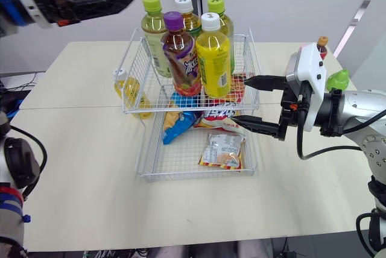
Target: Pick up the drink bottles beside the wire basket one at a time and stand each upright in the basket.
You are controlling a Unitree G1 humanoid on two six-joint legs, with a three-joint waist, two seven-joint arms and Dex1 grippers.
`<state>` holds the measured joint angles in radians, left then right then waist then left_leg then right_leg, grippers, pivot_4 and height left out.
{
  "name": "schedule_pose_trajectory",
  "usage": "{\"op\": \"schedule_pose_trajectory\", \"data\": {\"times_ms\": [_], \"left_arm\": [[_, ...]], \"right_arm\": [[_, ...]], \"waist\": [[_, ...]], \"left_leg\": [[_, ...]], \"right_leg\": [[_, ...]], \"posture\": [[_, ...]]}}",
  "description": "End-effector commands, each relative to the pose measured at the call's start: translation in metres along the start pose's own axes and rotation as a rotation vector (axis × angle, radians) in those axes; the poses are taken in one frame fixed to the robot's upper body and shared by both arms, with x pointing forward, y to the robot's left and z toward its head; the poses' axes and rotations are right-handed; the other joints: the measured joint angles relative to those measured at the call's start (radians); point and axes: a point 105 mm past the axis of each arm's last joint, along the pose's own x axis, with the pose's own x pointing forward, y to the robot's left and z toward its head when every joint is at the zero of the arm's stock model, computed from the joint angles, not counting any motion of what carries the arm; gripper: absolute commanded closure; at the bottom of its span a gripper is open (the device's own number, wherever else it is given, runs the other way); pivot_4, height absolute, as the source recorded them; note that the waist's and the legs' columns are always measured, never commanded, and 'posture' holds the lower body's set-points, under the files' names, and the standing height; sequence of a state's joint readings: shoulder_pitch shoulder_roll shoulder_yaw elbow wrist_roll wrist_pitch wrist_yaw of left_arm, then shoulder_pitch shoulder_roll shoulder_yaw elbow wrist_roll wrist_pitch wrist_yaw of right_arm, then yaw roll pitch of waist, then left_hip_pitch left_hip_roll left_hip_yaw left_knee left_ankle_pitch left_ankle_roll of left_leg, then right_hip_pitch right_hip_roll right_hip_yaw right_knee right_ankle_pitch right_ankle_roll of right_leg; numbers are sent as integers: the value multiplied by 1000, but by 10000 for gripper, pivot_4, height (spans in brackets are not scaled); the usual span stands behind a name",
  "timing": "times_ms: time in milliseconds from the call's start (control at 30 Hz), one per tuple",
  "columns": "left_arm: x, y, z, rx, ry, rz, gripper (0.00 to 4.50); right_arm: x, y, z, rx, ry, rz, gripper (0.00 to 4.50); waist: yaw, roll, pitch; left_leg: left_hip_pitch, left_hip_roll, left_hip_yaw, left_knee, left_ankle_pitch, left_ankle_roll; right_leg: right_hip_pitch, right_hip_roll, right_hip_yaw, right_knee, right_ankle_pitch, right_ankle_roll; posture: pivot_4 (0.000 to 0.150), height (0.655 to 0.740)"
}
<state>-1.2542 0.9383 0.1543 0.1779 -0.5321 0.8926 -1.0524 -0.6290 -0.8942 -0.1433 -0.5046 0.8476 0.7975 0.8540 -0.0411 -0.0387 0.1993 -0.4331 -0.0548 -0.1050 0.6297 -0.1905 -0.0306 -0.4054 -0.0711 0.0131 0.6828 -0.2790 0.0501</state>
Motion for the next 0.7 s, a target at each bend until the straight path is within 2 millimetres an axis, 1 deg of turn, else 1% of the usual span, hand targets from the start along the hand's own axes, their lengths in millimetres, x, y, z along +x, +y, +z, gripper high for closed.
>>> {"op": "schedule_pose_trajectory", "data": {"times_ms": [33,100,133,233,367,433,567,633,700], "left_arm": [[-26,5,17,53,-50,99,409],[-46,20,9,62,-30,226,409],[-57,25,2,69,-4,275,409],[-82,34,-16,60,48,379,409],[-107,35,-35,28,78,459,409],[-121,35,-52,29,126,492,409],[-148,34,-82,-29,153,559,409],[-155,33,-96,-63,156,578,409],[-156,29,-106,-83,164,574,409]], "right_arm": [[-1,1,14,-50,-40,15,0],[1,1,14,-51,-45,24,0],[2,1,15,-51,-49,30,0],[5,0,15,-51,-58,43,0],[10,0,15,-55,-68,58,0],[12,0,15,-57,-76,67,0],[16,1,15,-61,-86,77,0],[20,5,15,-59,-89,87,0],[22,9,14,-58,-89,97,0]], "waist": [[1,0,0],[2,0,0],[2,0,0],[2,0,0],[3,0,0],[5,0,0],[8,0,0],[10,0,0],[12,0,0]], "left_leg": [[0,0,0,0,0,0],[0,0,0,0,0,0],[0,0,0,0,0,0],[1,0,0,-1,0,0],[1,1,0,0,0,0],[1,1,0,-1,0,0],[1,1,1,-1,0,0],[1,2,0,-1,0,0],[1,1,0,-1,0,0]], "right_leg": [[0,0,0,0,0,0],[0,0,-1,0,0,0],[0,0,0,0,0,0],[0,0,0,0,0,0],[0,0,0,0,0,0],[0,0,0,-1,0,0],[0,0,1,0,0,0],[0,0,0,-1,1,-1],[0,-1,0,-1,1,-1]], "posture": [[1500,7400],[1500,7400],[1500,7400],[1500,7400],[1500,7400],[1500,7400],[1500,7400],[1500,7400],[1500,7400]]}}
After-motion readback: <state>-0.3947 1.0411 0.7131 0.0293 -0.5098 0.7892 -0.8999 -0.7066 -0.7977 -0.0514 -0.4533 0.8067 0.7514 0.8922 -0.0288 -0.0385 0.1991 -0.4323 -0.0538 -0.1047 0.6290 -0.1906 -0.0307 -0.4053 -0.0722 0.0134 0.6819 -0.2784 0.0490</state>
